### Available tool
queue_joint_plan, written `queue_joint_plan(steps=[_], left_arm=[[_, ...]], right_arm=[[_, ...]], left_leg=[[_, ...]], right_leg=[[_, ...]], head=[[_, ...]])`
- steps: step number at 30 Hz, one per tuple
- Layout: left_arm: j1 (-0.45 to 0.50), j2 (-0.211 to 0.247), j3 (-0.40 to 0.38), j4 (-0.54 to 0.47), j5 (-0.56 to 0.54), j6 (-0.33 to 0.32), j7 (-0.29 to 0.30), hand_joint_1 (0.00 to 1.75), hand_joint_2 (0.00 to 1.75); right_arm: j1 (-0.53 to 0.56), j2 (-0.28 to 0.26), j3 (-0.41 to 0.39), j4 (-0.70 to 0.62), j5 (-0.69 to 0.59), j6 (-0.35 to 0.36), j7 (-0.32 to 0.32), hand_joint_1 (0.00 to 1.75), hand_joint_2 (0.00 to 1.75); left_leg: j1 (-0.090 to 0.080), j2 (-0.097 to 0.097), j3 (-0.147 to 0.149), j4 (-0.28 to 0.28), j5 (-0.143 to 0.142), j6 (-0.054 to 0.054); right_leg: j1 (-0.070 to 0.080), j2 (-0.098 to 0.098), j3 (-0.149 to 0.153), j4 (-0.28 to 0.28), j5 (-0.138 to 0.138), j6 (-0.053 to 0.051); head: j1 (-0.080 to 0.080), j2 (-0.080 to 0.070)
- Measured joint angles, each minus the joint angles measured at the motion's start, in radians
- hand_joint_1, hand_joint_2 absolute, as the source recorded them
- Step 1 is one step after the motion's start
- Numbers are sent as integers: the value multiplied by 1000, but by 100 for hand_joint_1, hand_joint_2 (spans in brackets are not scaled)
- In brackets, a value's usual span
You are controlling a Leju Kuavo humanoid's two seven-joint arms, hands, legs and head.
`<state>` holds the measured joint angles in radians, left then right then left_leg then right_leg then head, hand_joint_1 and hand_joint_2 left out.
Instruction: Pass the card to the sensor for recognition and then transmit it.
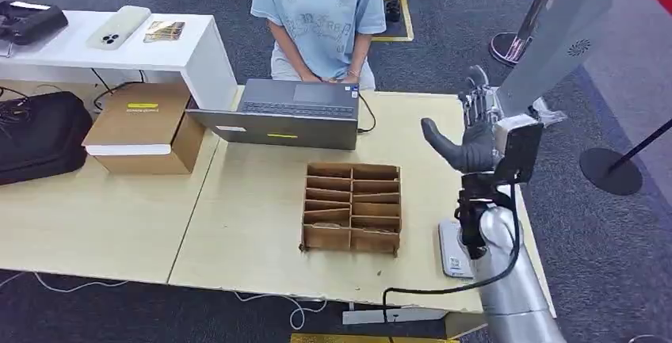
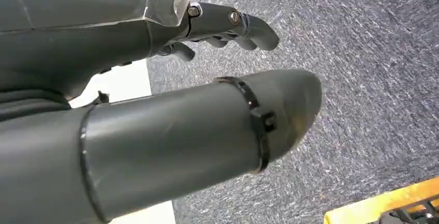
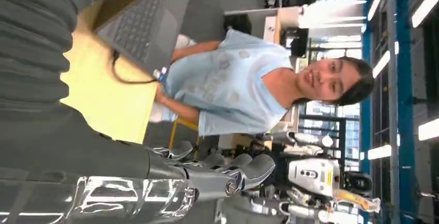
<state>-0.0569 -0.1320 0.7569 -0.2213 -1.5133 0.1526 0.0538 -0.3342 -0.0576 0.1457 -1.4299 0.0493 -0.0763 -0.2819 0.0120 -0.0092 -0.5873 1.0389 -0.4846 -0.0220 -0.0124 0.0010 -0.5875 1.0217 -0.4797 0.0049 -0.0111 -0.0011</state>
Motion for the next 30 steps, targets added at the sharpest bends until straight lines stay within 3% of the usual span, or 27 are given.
queue_joint_plan(steps=[9,16,30], left_arm=[[7,0,11,0,6,1,0,0,0],[8,-2,22,0,14,11,-1,0,0],[11,-8,14,0,-27,-27,13,0,0]], right_arm=[[244,-18,-3,-204,183,-55,2,0,175],[422,-11,-3,-338,255,-112,-49,0,175],[515,24,33,-433,543,-232,-34,0,175]], left_leg=[[0,0,0,0,-1,1],[0,0,0,-1,-2,1],[0,0,0,-1,-2,1]], right_leg=[[0,0,0,0,-1,1],[0,0,0,0,-2,1],[0,0,0,0,-2,0]], head=[[0,0],[0,0],[0,0]])
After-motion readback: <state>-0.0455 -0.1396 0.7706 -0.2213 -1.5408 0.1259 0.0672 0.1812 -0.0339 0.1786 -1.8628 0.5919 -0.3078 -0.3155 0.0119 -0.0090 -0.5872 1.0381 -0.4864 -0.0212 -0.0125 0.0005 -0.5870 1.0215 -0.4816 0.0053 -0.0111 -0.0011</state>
